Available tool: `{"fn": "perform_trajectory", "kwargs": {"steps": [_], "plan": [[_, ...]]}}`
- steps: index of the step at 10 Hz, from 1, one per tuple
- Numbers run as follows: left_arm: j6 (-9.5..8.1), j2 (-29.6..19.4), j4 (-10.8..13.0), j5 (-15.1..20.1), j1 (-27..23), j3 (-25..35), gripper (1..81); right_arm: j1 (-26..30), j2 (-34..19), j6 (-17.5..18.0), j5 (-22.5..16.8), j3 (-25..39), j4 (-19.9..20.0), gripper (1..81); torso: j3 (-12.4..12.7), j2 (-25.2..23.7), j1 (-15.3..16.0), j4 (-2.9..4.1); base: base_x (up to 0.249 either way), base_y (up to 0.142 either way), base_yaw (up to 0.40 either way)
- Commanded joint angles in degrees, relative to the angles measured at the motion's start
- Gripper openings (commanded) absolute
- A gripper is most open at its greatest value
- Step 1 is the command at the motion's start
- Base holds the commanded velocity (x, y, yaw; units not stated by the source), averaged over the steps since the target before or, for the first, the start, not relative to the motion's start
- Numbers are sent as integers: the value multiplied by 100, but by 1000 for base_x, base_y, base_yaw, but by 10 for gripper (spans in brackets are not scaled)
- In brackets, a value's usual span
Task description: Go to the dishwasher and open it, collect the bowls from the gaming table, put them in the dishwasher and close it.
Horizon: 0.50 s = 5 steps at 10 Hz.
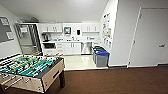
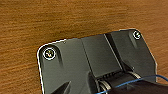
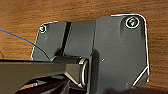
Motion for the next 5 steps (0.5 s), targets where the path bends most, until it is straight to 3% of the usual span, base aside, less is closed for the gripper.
{"fn": "perform_trajectory", "kwargs": {"steps": [1,5], "plan": [[8,-6,70,263,-347,12,811,260,-24,-22,-266,19,9,811,0,0,0,0,0,0,0],[8,-5,35,272,-329,12,811,260,29,-22,-257,19,9,811,2,-6,-7,0,61,0,0]]}}
